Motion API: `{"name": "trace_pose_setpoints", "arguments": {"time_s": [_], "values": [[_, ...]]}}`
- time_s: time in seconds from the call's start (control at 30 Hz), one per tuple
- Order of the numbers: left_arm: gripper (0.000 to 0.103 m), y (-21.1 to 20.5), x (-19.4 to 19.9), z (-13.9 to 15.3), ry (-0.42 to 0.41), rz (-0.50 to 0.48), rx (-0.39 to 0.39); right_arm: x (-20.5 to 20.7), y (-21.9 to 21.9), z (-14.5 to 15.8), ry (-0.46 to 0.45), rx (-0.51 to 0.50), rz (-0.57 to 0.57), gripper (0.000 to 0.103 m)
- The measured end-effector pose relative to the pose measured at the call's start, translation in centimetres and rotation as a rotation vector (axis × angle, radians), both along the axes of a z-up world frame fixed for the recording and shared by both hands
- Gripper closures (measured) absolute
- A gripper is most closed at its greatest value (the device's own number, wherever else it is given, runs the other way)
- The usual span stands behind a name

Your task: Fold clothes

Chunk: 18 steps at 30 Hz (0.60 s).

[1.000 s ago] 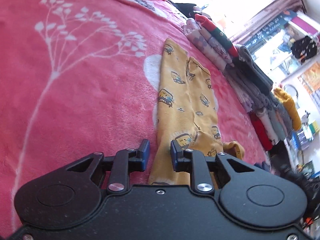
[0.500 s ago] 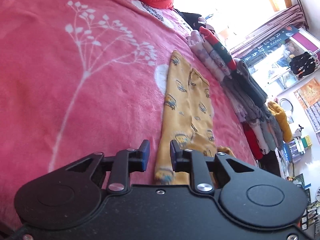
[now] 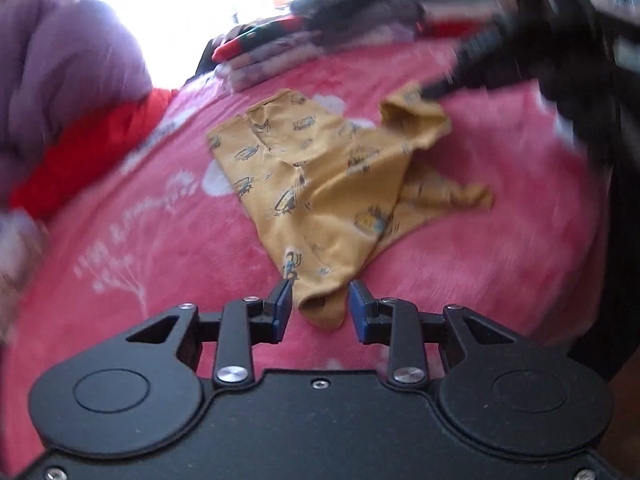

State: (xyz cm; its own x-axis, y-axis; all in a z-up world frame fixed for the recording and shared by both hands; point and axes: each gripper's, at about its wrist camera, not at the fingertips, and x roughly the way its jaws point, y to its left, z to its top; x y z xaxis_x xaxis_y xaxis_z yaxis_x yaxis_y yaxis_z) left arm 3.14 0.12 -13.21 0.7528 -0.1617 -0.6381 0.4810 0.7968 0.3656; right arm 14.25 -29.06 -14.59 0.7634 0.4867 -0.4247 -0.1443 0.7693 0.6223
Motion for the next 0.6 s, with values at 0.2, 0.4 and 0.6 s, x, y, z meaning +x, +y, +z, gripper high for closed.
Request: {"name": "trace_pose_setpoints", "arguments": {"time_s": [0.2,0.4,0.6], "values": [[0.073,0.3,0.4,-0.4,-0.026,0.038,0.032,0.9,-0.9,0.8,-0.049,0.090,-0.012,0.097],[0.082,0.2,1.0,-0.6,-0.001,0.081,0.029,1.7,-1.5,1.4,-0.092,0.160,-0.010,0.097],[0.083,-1.7,-0.2,-1.8,-0.062,0.008,0.185,2.7,-1.9,1.3,-0.078,0.181,-0.010,0.097]]}}
